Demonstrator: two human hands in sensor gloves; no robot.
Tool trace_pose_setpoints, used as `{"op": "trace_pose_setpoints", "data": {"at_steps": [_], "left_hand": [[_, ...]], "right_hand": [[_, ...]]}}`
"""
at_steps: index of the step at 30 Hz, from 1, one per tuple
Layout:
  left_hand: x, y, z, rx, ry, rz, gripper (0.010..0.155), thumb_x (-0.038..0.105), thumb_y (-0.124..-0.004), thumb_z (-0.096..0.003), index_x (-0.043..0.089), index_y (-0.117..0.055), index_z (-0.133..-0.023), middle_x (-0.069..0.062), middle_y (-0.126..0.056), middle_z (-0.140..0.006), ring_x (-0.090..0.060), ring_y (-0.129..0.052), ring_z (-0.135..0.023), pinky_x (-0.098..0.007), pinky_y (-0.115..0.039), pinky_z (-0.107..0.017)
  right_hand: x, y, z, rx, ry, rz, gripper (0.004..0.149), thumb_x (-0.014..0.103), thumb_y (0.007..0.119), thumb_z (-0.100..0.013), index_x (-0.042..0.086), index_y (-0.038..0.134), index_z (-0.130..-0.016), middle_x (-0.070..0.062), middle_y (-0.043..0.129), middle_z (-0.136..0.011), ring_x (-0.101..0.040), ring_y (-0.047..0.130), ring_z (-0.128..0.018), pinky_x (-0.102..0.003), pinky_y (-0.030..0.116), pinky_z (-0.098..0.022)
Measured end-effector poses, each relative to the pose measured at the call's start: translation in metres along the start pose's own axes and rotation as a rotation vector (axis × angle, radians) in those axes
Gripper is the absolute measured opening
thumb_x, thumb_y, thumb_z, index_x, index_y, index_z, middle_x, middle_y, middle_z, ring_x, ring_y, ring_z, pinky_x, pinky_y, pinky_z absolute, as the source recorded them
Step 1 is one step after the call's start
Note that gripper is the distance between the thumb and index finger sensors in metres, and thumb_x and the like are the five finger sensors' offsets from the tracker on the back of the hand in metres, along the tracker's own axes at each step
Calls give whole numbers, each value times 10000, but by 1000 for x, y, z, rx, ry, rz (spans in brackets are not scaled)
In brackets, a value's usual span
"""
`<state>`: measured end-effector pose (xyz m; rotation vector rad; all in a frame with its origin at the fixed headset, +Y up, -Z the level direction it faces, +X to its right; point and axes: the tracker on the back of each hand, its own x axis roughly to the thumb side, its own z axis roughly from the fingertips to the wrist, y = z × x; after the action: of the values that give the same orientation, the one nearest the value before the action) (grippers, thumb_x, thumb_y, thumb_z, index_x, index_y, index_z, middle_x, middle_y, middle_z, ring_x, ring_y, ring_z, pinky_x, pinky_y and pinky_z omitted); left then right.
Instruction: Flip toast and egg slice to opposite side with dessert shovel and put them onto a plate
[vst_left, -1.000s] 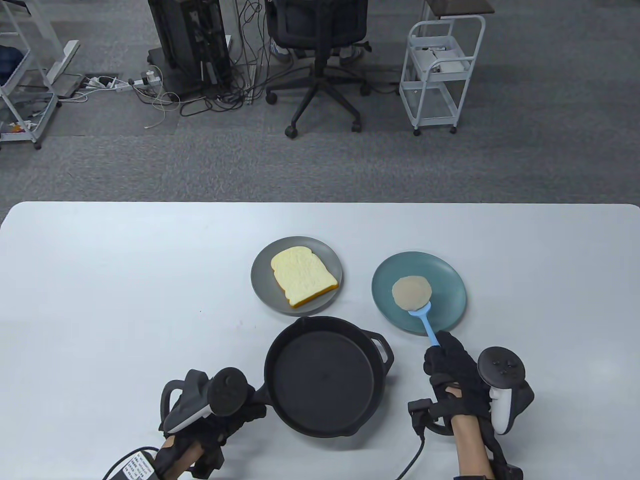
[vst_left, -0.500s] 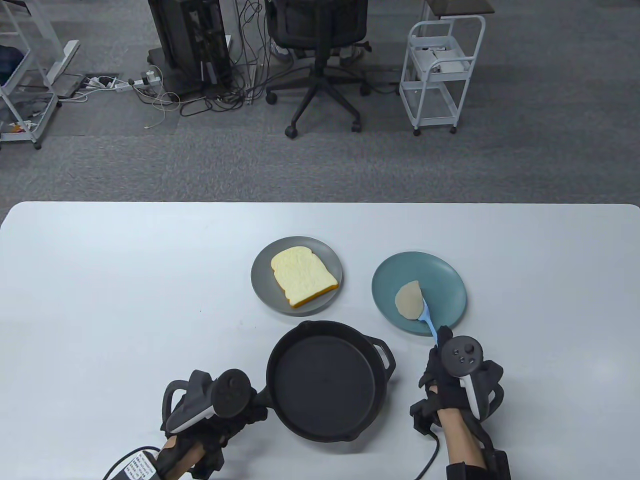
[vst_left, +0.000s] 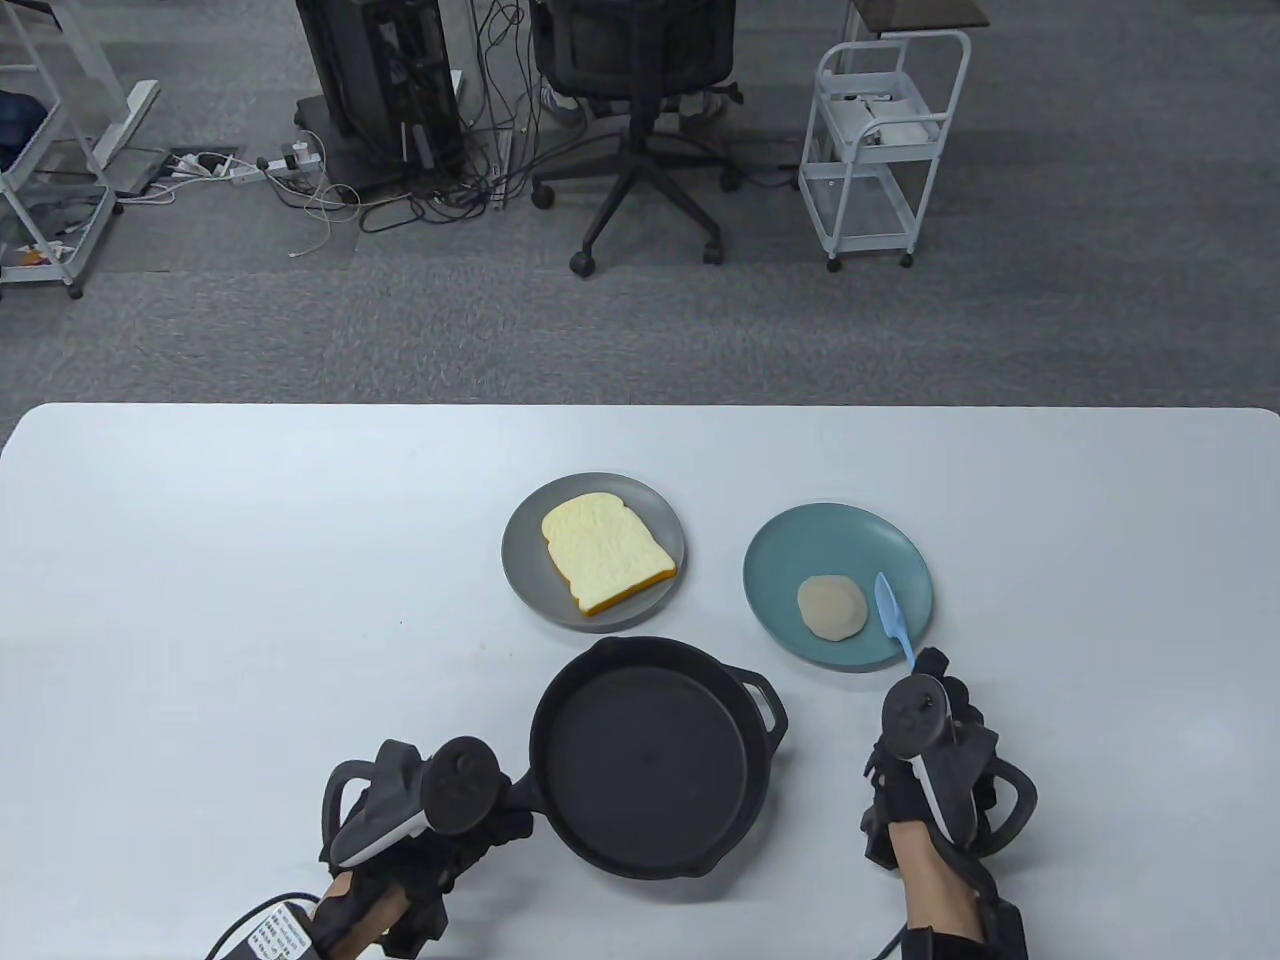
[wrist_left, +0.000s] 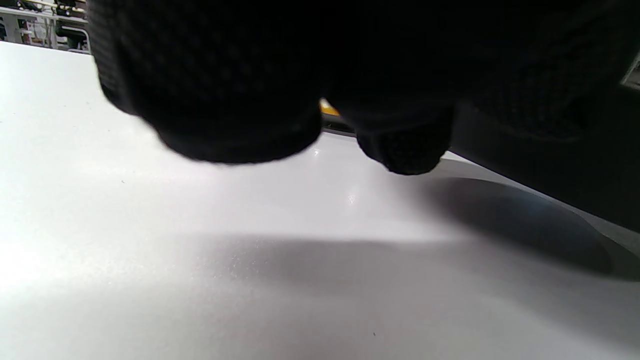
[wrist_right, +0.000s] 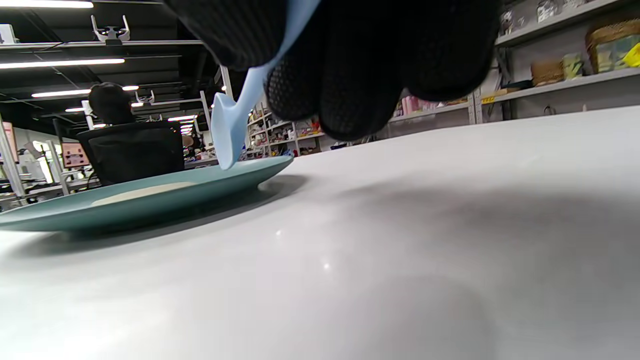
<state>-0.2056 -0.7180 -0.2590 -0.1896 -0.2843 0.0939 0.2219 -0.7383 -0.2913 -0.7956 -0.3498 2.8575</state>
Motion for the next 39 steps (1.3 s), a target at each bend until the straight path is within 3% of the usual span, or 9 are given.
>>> {"op": "trace_pose_setpoints", "data": {"at_steps": [8, 11, 17, 28, 39], "left_hand": [[-1, 1, 0, 4, 8, 0, 501, 634, -829, -298, 283, -1001, -612, 143, -998, -196, -159, -1048, -168, -427, -885, -423], [-1, 1, 0, 6, 7, 0, 502, 634, -829, -299, 281, -1001, -612, 143, -998, -197, -159, -1048, -168, -428, -885, -424], [-2, 1, -1, 0, 9, -5, 504, 634, -830, -298, 281, -1002, -613, 142, -999, -197, -159, -1048, -169, -428, -884, -425], [-4, 2, -1, -11, 14, -7, 498, 635, -827, -299, 286, -1000, -610, 144, -999, -199, -158, -1049, -171, -427, -884, -427], [-8, 4, -3, -17, 21, -22, 500, 637, -831, -292, 292, -1003, -609, 143, -1008, -211, -159, -1056, -188, -430, -878, -447]], "right_hand": [[-11, -25, 0, -54, 60, -86, 543, 349, 745, -499, 132, 696, -994, 19, 995, -700, -204, 1010, -557, -419, 837, -453], [-13, -33, 3, -68, 34, -151, 522, 415, 763, -484, 137, 788, -926, 61, 1041, -560, -159, 1046, -423, -387, 873, -361], [-5, -39, 12, 50, -8, -365, 502, 492, 787, -457, 146, 904, -801, 106, 1051, -356, -124, 1058, -266, -365, 892, -256], [28, -47, 44, 212, -195, -582, 498, 522, 787, -444, 151, 942, -738, 120, 1040, -290, -116, 1060, -222, -361, 896, -230], [39, -46, 54, 240, -256, -602, 500, 523, 784, -442, 152, 942, -738, 119, 1040, -294, -119, 1059, -239, -363, 896, -233]]}}
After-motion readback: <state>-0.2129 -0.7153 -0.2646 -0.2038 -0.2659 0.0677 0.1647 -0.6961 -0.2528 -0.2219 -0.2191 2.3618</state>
